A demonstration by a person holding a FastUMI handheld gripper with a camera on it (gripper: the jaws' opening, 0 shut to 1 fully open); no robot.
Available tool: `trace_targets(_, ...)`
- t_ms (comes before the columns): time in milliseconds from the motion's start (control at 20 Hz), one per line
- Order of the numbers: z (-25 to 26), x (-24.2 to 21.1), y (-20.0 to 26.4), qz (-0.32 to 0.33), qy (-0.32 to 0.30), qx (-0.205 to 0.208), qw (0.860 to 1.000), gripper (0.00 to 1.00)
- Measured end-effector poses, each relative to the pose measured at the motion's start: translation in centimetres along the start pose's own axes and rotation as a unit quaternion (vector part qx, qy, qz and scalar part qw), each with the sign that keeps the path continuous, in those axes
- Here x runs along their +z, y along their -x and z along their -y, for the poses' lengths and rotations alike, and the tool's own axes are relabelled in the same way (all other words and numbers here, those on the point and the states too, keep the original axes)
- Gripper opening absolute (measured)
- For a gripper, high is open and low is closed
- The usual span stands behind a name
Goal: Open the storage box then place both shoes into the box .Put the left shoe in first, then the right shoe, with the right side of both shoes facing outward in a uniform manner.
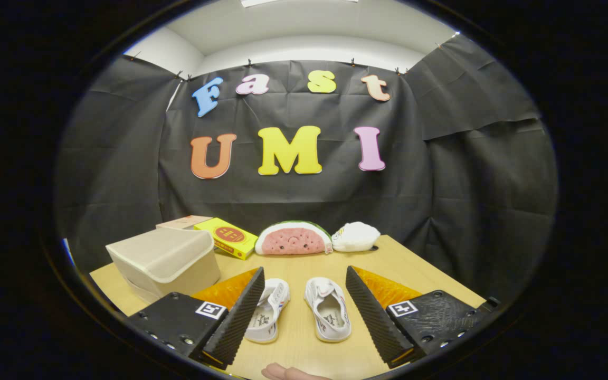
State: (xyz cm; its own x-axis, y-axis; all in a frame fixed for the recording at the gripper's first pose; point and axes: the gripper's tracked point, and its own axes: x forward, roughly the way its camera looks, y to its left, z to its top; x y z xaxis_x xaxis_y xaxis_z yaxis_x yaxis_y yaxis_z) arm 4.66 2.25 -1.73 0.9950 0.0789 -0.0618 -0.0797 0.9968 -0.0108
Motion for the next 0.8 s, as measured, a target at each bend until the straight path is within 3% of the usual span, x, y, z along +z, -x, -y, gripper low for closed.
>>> trace_targets(250, -3.5, 1.2, -4.1, -0.024, -0.060, 0.072, 0.995, 0.95)
trace_targets(500, -8.1, 0.4, -8.7, -0.081, -0.049, 0.157, 0.983, 0.95)
trace_targets(600, -11.0, -0.7, -10.4, -0.117, -0.065, 0.211, 0.968, 0.95)
trace_targets(700, -14.0, -2.1, -11.6, -0.170, -0.104, 0.272, 0.941, 0.95)
trace_targets(800, -15.9, -2.6, -13.3, -0.206, -0.132, 0.307, 0.920, 0.95)
